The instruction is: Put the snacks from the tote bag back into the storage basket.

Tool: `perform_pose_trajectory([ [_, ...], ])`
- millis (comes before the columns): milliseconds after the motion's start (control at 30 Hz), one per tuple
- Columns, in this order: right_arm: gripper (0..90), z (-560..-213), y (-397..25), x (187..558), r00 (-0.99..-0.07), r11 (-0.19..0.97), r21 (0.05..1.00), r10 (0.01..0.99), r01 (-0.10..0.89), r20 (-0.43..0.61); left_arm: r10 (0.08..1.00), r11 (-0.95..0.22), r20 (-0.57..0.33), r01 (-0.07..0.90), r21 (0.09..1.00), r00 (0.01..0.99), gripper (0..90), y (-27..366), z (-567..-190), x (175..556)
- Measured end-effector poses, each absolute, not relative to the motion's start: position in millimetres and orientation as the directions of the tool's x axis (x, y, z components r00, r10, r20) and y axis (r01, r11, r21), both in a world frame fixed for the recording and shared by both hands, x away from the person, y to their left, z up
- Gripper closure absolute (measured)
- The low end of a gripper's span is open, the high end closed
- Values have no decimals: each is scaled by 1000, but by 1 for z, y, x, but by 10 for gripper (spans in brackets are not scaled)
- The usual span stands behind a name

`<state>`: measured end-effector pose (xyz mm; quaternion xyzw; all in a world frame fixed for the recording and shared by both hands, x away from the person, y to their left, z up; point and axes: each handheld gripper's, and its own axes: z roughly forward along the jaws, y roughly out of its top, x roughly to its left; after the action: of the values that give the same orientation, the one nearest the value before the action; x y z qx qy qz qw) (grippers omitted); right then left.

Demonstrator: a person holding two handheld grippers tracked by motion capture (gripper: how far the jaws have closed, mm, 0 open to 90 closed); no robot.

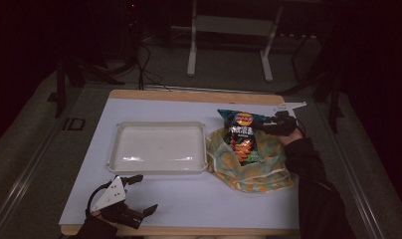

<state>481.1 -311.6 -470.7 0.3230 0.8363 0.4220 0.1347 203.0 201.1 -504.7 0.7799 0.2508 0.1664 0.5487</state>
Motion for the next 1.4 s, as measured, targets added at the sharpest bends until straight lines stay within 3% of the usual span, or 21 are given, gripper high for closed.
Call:
perform_pose_trajectory([
  [167, 728, -473, -309, 482, -768, 451, 787, 639, 422, 45, 574, -274, -14, 208, 939, 819, 3, 201, -505, 203],
  [233, 854, -474, -309, 481, -776, 461, 781, 629, 422, 49, 574, -275, -13, 208, 939, 819, 3, 201, -505, 203],
  [300, 893, -474, -309, 480, -781, 472, 775, 623, 420, 43, 574, -276, -13, 208, 939, 819, 3, 201, -505, 203],
  [800, 900, -445, -304, 453, -792, 479, 817, 609, 323, -43, 582, -274, -11, 209, 939, 813, 3, 202, -505, 203],
  [1400, 900, -402, -299, 420, -818, 391, 887, 575, 246, -26, 582, -275, -8, 206, 939, 813, 3, 202, -505, 203],
])
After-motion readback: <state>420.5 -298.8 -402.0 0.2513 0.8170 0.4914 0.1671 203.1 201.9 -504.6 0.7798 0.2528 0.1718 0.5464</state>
